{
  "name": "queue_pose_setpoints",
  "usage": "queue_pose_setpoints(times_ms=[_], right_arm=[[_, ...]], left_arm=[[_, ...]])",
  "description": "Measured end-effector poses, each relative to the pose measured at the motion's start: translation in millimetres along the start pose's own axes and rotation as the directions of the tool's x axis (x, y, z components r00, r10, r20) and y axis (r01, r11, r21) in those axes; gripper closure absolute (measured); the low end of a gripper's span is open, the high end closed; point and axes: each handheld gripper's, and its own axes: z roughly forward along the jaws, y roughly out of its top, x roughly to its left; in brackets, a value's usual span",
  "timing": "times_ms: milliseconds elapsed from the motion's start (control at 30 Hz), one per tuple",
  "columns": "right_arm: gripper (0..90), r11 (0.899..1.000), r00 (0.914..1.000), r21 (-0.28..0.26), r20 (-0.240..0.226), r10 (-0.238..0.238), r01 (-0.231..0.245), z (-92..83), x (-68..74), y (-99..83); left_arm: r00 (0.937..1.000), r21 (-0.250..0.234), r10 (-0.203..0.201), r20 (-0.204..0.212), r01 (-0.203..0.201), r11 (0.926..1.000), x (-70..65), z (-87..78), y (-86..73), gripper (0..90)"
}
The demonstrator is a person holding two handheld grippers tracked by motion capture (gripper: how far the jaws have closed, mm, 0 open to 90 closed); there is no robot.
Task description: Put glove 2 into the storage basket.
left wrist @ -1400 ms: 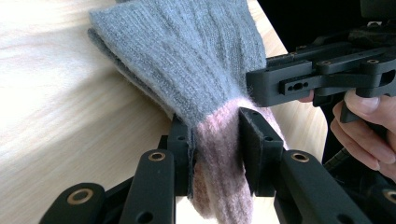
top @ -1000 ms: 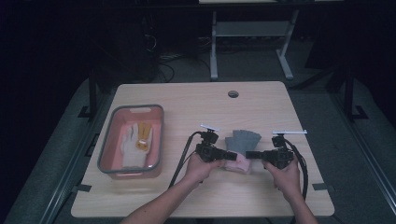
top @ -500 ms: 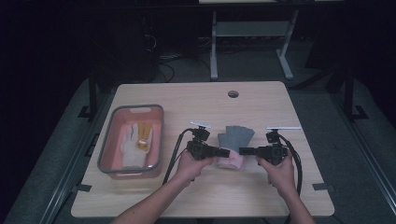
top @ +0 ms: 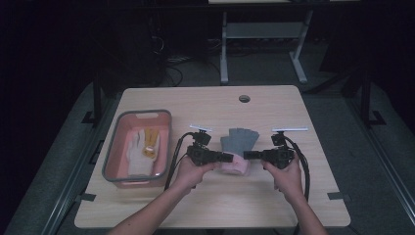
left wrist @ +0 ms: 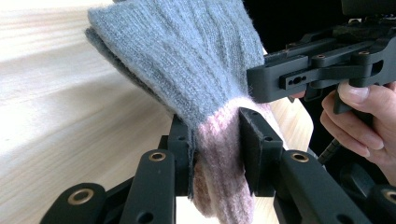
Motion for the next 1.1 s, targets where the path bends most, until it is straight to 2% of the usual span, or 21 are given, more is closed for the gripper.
queue_pose_setpoints(times_ms=[133, 433, 1100], right_arm=[[77.5, 1.000, 0.9998, 0.000, -0.021, 0.003, -0.003, 4.3, 4.4, 4.3], [77.4, 1.000, 0.9994, 0.006, -0.028, -0.018, 0.018, 9.9, 13.9, 12.4], [77.4, 0.999, 0.9971, 0.018, -0.068, -0.034, 0.035, 22.8, 29.1, 25.2]], left_arm=[[1.0000, -0.003, -0.001, -0.003, 0.001, 1.0000, 2.0, -6.7, 0.7, 67.8], [1.0000, -0.031, -0.004, -0.006, 0.004, 0.9995, 4.4, -21.3, 2.7, 67.8], [0.9999, -0.049, -0.003, -0.012, 0.002, 0.9988, 11.9, -44.1, 4.4, 68.0]])
